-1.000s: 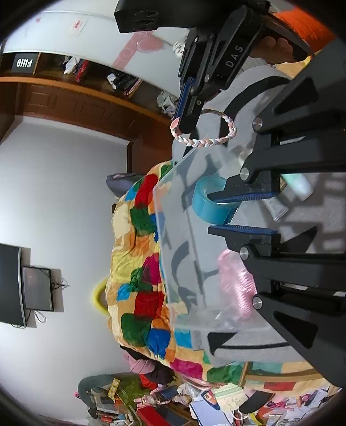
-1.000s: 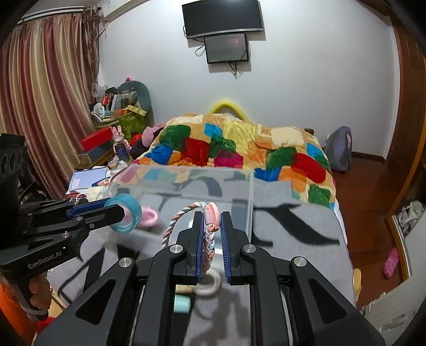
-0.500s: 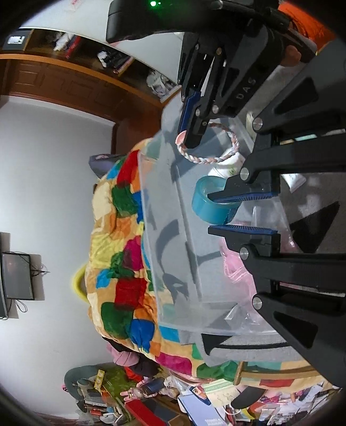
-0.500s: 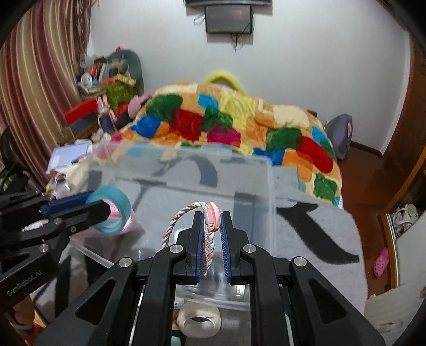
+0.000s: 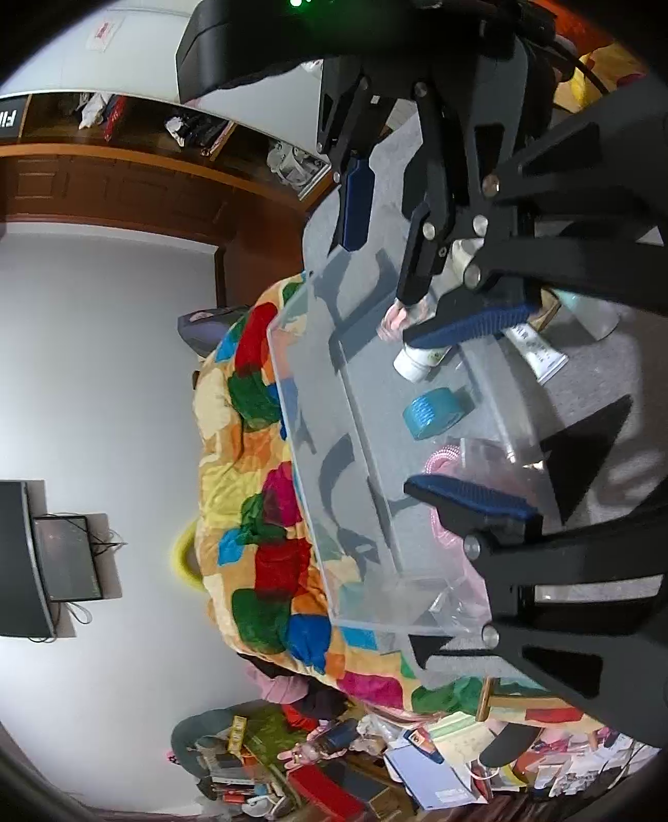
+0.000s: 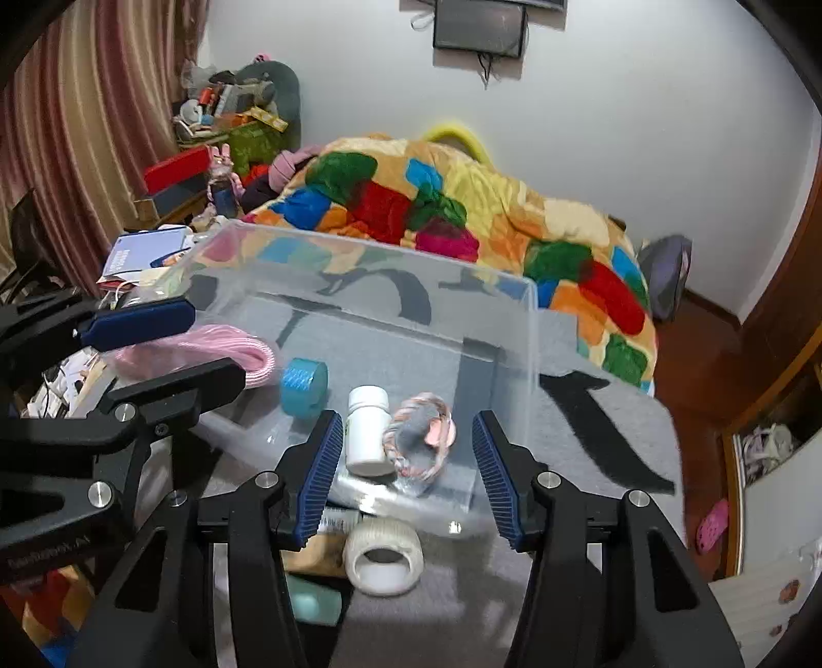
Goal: Organize objects
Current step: 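Lower the bracelet into the box with the right tool while the left drops the tape in, then grasp the white tape roll with the right tool while the left grasps the green bottle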
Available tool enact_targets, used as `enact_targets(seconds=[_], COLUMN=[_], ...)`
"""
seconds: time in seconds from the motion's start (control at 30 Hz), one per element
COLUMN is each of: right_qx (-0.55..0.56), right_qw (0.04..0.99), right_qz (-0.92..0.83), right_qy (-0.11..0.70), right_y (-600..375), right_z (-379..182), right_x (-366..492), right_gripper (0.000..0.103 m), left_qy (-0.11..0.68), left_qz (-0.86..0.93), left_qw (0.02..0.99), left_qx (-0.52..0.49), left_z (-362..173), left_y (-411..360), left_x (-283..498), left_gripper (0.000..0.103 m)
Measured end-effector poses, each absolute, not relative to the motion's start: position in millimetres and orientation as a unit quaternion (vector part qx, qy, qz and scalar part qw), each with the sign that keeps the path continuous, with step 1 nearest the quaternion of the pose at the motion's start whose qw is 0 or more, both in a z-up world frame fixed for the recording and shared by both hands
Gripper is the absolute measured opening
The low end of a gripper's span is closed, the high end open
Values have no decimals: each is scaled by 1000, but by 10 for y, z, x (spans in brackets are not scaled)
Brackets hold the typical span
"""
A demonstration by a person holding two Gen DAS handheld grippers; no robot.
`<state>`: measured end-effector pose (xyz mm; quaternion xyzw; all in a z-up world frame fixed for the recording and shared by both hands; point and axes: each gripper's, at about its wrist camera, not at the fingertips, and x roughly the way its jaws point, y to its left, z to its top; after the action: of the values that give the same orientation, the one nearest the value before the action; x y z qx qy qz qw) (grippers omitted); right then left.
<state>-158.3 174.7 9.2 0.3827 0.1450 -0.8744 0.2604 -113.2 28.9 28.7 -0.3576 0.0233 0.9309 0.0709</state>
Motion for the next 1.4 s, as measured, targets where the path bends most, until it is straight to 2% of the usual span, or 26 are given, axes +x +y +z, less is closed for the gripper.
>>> enact_targets(seconds=[0.13,0.23,0.73,0.77,0.87,1.13,1.17,1.23,1.3,1.4], right_qx=[372,369,447,453,461,436,434,430,427,425], right_qw=[274,278,279,279,275,265,262,259,256,256], right_qz=[-878,-879,-846,-844,-842,-858,-861,-864,-866,-868], right_qy=[127,118,74,69,52,48,48,47,44,40], right_y=[1916,2019,2047,2024,2039,2266,2310,2377,2440,2503], right_z=[199,202,-443,-482,-544,-439,-413,-375,-342,-308], right_x=[-1434,-1350,-1410,-1447,-1513,-1396,-1377,-1348,-1318,-1275], right_gripper=[51,53,53,52,36,36,36,36,36,36], left_qy=[24,28,8,9,13,47,52,53,60,59], left_qz=[934,931,886,884,880,882,881,873,873,875], left_qw=[81,84,117,119,129,166,170,185,184,186], left_qx=[-346,-353,-448,-451,-456,-438,-438,-448,-449,-443], left_z=[339,283,-407,-427,-473,-476,-486,-538,-584,-567], left_y=[300,325,448,460,527,848,884,939,971,971], left_x=[-938,-826,-659,-661,-684,-749,-758,-761,-735,-655], left_gripper=[71,74,74,74,74,74,71,50,43,27])
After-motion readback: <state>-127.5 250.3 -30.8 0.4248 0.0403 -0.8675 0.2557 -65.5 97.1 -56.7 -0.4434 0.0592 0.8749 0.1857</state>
